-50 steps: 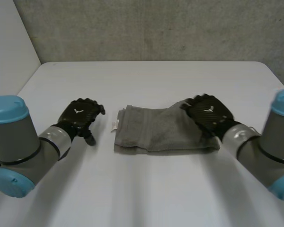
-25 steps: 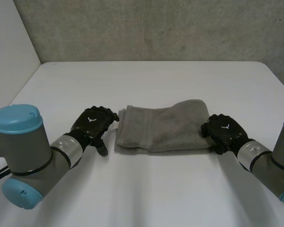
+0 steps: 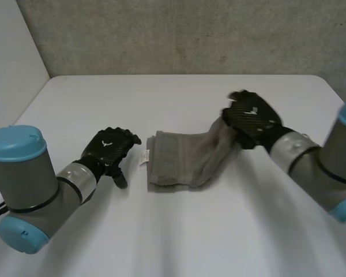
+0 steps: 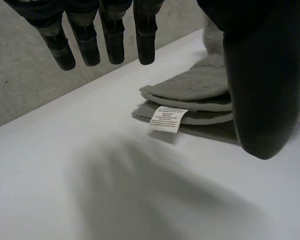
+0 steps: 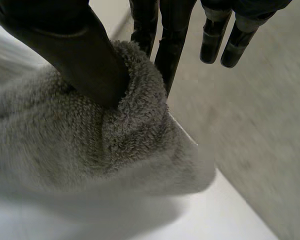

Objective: Fold the towel.

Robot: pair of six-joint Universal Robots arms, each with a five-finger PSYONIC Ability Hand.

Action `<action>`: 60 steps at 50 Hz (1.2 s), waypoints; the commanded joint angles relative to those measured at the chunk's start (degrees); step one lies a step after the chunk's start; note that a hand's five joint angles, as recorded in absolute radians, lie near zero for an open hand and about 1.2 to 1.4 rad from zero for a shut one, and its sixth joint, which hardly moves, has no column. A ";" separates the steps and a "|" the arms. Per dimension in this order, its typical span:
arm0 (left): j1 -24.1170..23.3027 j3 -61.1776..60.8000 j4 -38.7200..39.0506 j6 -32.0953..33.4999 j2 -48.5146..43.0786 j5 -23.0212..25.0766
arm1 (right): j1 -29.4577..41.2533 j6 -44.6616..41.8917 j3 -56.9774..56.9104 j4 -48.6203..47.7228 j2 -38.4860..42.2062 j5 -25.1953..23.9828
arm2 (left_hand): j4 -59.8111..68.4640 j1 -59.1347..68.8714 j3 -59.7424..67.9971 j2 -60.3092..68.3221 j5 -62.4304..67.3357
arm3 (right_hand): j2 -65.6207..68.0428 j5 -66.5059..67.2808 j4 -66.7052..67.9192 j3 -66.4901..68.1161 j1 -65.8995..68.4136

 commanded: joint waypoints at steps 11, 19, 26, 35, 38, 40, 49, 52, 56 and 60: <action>2.29 -0.39 0.18 -1.83 3.28 -4.76 | 22.49 -7.06 -19.64 3.98 20.00 0.51 | -3.00 -7.33 -2.52 -5.92 -4.26 | 9.77 5.11 -0.37 -0.36 7.82; 3.62 0.05 0.26 -2.72 3.46 -4.94 | 24.25 -6.62 -22.02 4.24 24.13 1.03 | -3.00 -7.50 -2.52 -6.09 -4.42 | -7.16 -11.82 -0.37 -0.36 -9.11; 3.53 1.02 0.26 -2.80 3.28 -4.85 | 22.41 0.21 -16.41 5.47 15.29 4.02 | -3.00 -7.50 -2.52 -6.09 -4.42 | -60.23 -64.89 -0.37 -0.36 -62.18; 1.24 5.59 0.18 -6.32 2.67 -4.33 | 13.54 21.90 -7.78 5.30 3.67 3.23 | -3.00 -7.33 -2.52 -5.92 -4.25 | -60.23 -64.89 -0.37 -0.36 -62.18; -0.87 8.84 -0.26 -9.92 1.08 -4.24 | 12.03 26.16 -7.78 4.95 3.57 3.05 | -3.00 -7.17 -2.52 -5.76 -4.09 | -60.23 -64.89 -0.37 -0.36 -62.18; -1.74 12.69 -0.87 -12.63 -2.06 -3.71 | 9.06 32.11 -9.17 4.60 4.26 2.27 | -3.00 -7.17 -2.52 -5.76 -4.09 | -60.23 -64.89 -0.37 -0.36 -62.18; -5.44 21.24 -5.98 -14.58 -12.10 -3.89 | 7.81 34.16 -20.61 8.46 18.25 2.26 | -3.00 -6.66 -2.52 -5.25 -3.58 | -60.23 -64.89 -0.37 -0.36 -62.18; -5.79 22.20 -8.09 -14.76 -15.44 -4.33 | 7.64 34.25 -24.48 10.92 22.55 2.53 | -3.00 -6.83 -2.52 -5.42 -3.75 | -60.23 -64.89 -0.37 -0.36 -62.18; -6.75 22.11 -8.96 -14.58 -18.86 -4.59 | 7.81 34.08 -27.46 12.41 26.50 3.31 | -3.00 -6.83 -2.52 -5.42 -3.75 | -60.23 -64.89 -0.37 -0.36 -62.18; -6.75 22.11 -8.96 -14.32 -19.92 -6.26 | 8.08 31.61 -28.17 13.47 27.12 5.16 | -3.00 -6.83 -2.52 -5.42 -3.75 | -60.23 -64.89 -0.37 -0.36 -62.18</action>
